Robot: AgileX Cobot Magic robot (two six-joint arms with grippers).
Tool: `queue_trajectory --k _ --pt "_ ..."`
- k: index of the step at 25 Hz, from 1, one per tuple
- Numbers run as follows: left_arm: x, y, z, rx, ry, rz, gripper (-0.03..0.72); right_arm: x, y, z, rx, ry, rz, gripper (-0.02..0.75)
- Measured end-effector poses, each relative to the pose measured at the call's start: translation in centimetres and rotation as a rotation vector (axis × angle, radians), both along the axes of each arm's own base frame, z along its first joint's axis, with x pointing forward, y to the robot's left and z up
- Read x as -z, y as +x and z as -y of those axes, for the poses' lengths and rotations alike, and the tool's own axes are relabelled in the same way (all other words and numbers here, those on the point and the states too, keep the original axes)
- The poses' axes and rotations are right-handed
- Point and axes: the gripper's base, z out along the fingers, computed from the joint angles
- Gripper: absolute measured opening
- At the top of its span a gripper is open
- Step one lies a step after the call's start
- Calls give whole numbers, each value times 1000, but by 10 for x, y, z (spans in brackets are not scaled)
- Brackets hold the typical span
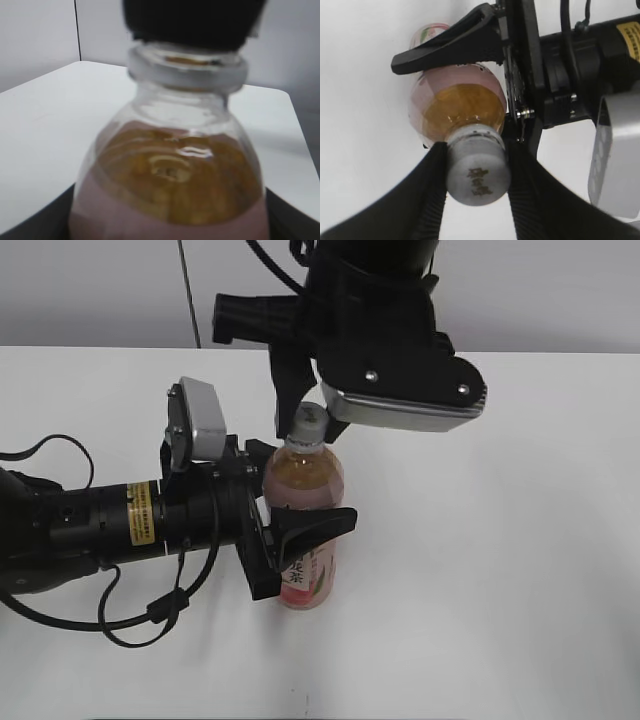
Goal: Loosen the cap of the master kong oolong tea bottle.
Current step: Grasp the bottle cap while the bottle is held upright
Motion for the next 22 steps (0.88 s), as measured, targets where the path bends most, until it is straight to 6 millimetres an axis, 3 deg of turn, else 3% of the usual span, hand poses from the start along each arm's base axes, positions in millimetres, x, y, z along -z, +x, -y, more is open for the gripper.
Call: queue_trajectory --k 13,18,22 --pt "0 0 0 -3 -2 -4 453 -9 2 -1 -102 4 67 278" --pt "0 0 0 -4 -2 -5 453 -14 2 0 -57 16 68 278" --pt "0 0 0 -4 -2 -5 453 -24 -1 5 82 32 53 277"
